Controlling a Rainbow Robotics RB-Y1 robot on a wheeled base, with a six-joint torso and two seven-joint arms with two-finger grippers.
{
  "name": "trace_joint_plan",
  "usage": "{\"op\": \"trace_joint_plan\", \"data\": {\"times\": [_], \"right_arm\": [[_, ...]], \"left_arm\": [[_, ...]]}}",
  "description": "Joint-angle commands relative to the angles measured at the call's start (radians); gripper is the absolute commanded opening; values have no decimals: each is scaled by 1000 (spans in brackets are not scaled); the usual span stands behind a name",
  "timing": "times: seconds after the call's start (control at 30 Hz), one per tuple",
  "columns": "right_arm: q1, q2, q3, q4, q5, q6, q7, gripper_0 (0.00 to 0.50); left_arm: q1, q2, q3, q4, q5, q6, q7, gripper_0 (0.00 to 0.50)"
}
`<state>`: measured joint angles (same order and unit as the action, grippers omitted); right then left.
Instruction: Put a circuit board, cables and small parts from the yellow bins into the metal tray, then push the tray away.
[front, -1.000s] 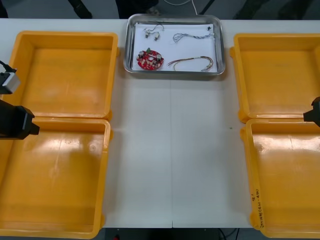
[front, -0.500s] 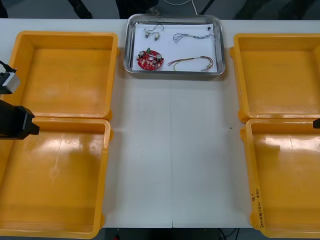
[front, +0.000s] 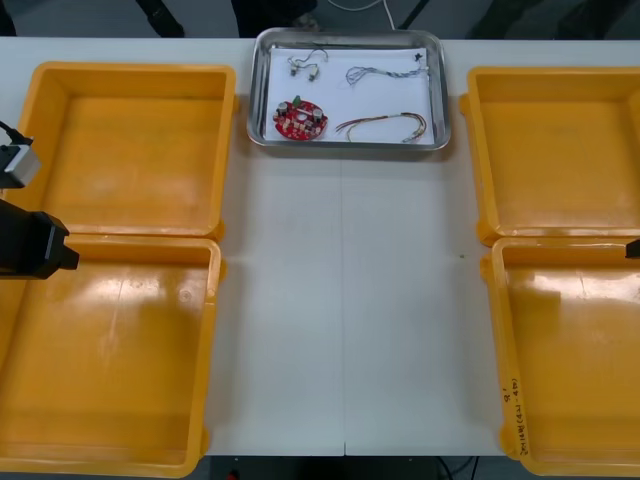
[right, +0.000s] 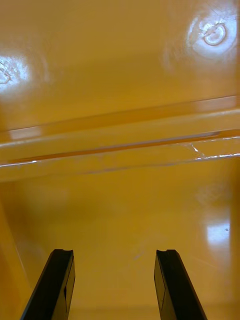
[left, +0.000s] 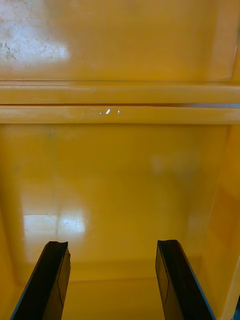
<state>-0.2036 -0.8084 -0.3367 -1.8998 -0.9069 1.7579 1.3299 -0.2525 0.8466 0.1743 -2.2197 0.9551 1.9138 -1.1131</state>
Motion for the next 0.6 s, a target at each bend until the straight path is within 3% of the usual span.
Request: {"op": "trace_joint_plan", "data": {"times": [0.03, 0.6], "right_arm": [[16, -63, -42, -7, -10, 15, 35, 462], [16, -60, -48, -7, -12, 29, 28, 462]], "left_arm": [[13, 46, 34, -26, 7, 6, -76, 500], [13, 46, 34, -26, 7, 6, -76, 500]]}}
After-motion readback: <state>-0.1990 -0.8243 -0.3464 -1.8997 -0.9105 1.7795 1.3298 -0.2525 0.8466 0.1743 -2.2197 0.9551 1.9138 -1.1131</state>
